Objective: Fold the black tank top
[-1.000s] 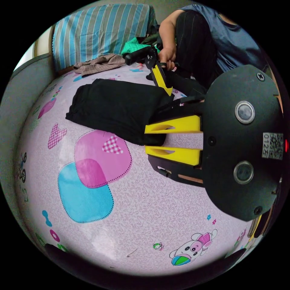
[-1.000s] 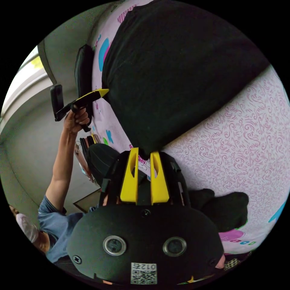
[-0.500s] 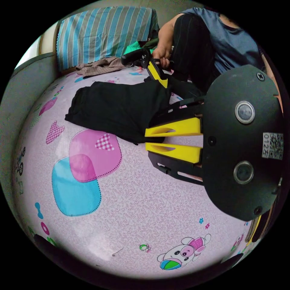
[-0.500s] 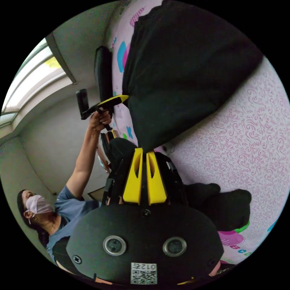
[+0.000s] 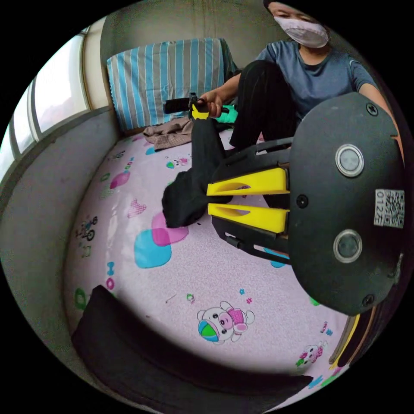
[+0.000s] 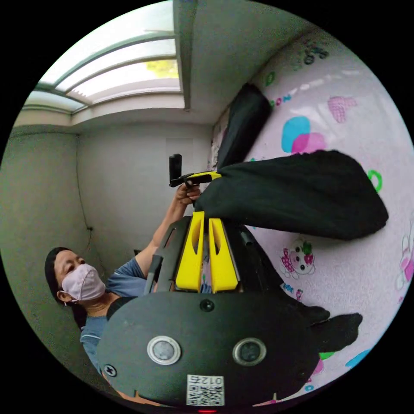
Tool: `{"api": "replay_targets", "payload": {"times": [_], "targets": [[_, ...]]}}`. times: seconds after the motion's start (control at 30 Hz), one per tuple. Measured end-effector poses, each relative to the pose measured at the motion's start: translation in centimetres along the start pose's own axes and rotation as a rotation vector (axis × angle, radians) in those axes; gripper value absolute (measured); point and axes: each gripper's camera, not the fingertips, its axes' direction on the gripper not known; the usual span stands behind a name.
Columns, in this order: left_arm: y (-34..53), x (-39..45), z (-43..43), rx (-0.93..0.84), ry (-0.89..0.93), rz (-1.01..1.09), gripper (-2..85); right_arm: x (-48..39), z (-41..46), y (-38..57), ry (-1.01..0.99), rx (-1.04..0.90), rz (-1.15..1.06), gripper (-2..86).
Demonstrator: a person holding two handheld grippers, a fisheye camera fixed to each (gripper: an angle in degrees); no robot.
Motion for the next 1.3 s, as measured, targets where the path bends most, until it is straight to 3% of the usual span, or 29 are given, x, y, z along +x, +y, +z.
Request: {"api": "replay_targets", "payload": {"times": [0.23,0.6,0.87,1.13,1.3], "targets": [[13.6,1.1,-4.8,0.194,-0.057,-0.106,1.9,-0.1,8.5,-5.7,0.038,-0.192,-0.185,-1.0],[43.8,1.8,-6.3,0.603,-0.092,-0.317,2.3,-0.3,28.7,-14.5,0.178,-0.608,-0.461,-1.0],[65.0,-0.6,-9.7,0.864,-0.173,-0.53,2.2,-1.6,54.6,-21.9,0.207,-0.898,-0.663,-1.0],[86.5,2.1,-17.3,1.109,-0.523,-0.812,2.0,-5.0,82.2,-25.3,-0.001,-1.141,-0.892,-1.0],[93.7,4.0,-15.9,1.237,-0.685,-0.995,1.7,-2.7,95.6,-25.1,-0.111,-1.316,-0.986,-1.0]]}}
